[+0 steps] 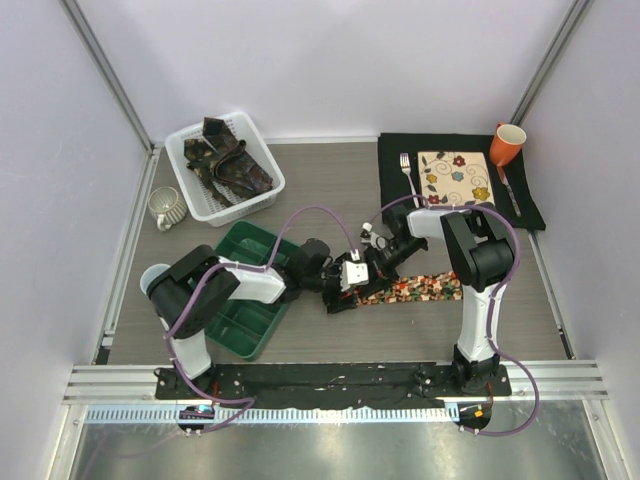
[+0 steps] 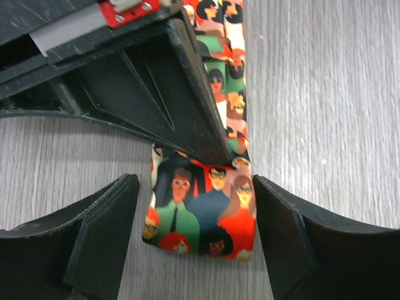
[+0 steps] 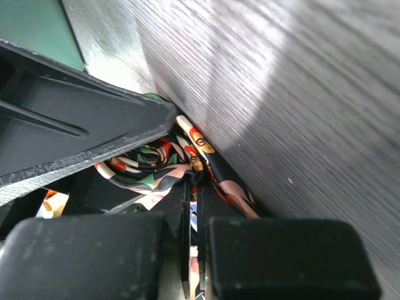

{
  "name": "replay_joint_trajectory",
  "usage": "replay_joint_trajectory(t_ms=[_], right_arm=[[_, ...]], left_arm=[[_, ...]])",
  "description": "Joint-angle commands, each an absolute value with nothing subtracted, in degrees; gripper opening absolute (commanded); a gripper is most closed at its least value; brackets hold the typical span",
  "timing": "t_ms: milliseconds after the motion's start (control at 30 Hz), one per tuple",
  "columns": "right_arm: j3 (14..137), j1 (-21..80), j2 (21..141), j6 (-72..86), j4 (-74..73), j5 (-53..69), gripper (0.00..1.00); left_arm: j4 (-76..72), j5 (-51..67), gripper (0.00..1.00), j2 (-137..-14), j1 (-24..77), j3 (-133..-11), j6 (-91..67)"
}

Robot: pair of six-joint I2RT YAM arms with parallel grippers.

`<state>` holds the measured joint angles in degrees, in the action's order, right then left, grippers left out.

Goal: Roll the ties
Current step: Roll the tie at the center of the board.

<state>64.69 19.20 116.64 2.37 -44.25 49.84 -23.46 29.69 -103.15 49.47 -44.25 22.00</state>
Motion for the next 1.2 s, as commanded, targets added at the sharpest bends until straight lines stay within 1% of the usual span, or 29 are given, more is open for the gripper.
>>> replay_joint_trajectory(t_ms=[0, 67, 100, 167, 200, 267, 300, 333, 367, 400, 433, 533, 567, 667, 700, 733, 767, 800, 867, 900, 967, 1000, 1067, 1100, 1167], right_arm=[[64.51, 20.48, 119.35, 0.26, -41.49, 41.13, 0.01], [65.04, 20.74, 119.36, 0.35, -41.48, 41.74, 0.01], [65.21, 20.92, 119.36, 0.35, -41.48, 42.01, 0.01], [65.39, 20.92, 118.92, 0.70, -41.22, 42.71, 0.01], [65.39, 21.00, 118.48, 0.96, -41.05, 43.24, 0.01], [65.30, 20.92, 118.13, 1.93, -40.61, 43.50, 0.01], [65.39, 21.09, 117.95, 1.93, -40.61, 43.59, 0.01], [65.39, 21.09, 118.12, 1.93, -40.69, 43.59, 0.01], [65.30, 21.18, 118.21, 2.02, -40.69, 43.59, 0.01], [65.13, 21.36, 118.30, 1.93, -40.69, 43.59, 0.01], [65.04, 21.36, 118.56, 1.85, -40.69, 43.42, 0.01], [64.86, 21.80, 118.91, 1.58, -40.78, 43.33, 0.01], [64.95, 21.80, 119.00, 1.50, -40.87, 43.24, 0.01], [65.48, 21.88, 119.00, 1.76, -40.78, 43.24, 0.01], [65.57, 21.88, 118.83, 1.76, -40.87, 43.33, 0.01], [65.83, 21.88, 118.65, 1.67, -41.04, 43.24, 0.02], [65.74, 21.88, 117.87, 1.76, -41.13, 43.16, 0.04], [65.66, 21.80, 117.34, 1.67, -41.13, 43.07, 0.08], [65.13, 21.36, 116.11, 1.76, -41.22, 42.28, 0.14], [64.78, 21.10, 114.62, 1.84, -41.13, 42.36, 0.18], [63.72, 19.78, 112.77, 2.02, -40.78, 43.15, 0.23], [63.37, 19.25, 110.76, 2.37, -40.26, 44.81, 0.30], [62.49, 18.55, 108.82, 2.98, -39.90, 46.92, 0.39], [62.14, 18.54, 106.81, 3.34, -39.12, 49.02, 0.45], [60.65, 18.72, 105.04, 5.17, -37.28, 51.40, 0.47]], left_arm=[[-19.34, 30.49, 0.73, -100.81, 49.40, -42.37, 26.89], [-18.38, 31.20, 0.68, -101.34, 49.39, -42.89, 27.16], [-17.06, 31.38, 0.62, -101.60, 49.39, -43.76, 27.16], [-15.56, 31.64, 0.57, -102.30, 49.48, -44.64, 27.16], [-13.82, 31.73, 0.53, -102.48, 49.48, -45.61, 26.90], [-12.22, 32.25, 0.50, -102.66, 49.57, -45.97, 26.54], [-11.61, 32.60, 0.50, -102.48, 49.48, -45.62, 26.54], [-11.78, 32.69, 0.52, -102.39, 49.57, -45.27, 26.54], [-12.04, 32.61, 0.57, -102.13, 49.48, -45.00, 26.37], [-13.00, 32.35, 0.68, -101.87, 49.57, -44.30, 26.37], [-13.88, 32.00, 0.70, -101.78, 49.48, -43.95, 26.37], [-14.50, 31.55, 0.70, -102.74, 49.57, -45.17, 26.72], [-13.89, 31.73, 0.68, -103.27, 49.57, -45.87, 26.81], [-10.73, 32.17, 0.58, -105.64, 49.57, -49.30, 26.37], [-9.94, 32.08, 0.51, -105.82, 49.48, -49.48, 26.28], [-9.67, 31.99, 0.47, -105.65, 49.48, -49.31, 26.19], [-9.49, 31.82, 0.45, -105.38, 49.48, -48.96, 26.10], [-8.71, 31.64, 0.39, -105.03, 49.57, -47.82, 26.19], [-7.91, 30.77, 0.34, -103.54, 49.31, -46.41, 25.93], [-7.56, 30.50, 0.31, -102.93, 49.22, -44.67, 25.75], [-7.47, 29.36, 0.29, -101.87, 49.22, -43.07, 24.97], [-7.47, 28.92, 0.28, -101.69, 49.31, -42.11, 24.53], [-7.47, 28.04, 0.27, -101.51, 49.31, -41.75, 23.47], [-7.38, 27.95, 0.30, -101.51, 49.22, -41.75, 22.86], [-7.21, 27.69, 0.33, -101.60, 49.31, -41.92, 22.59]])
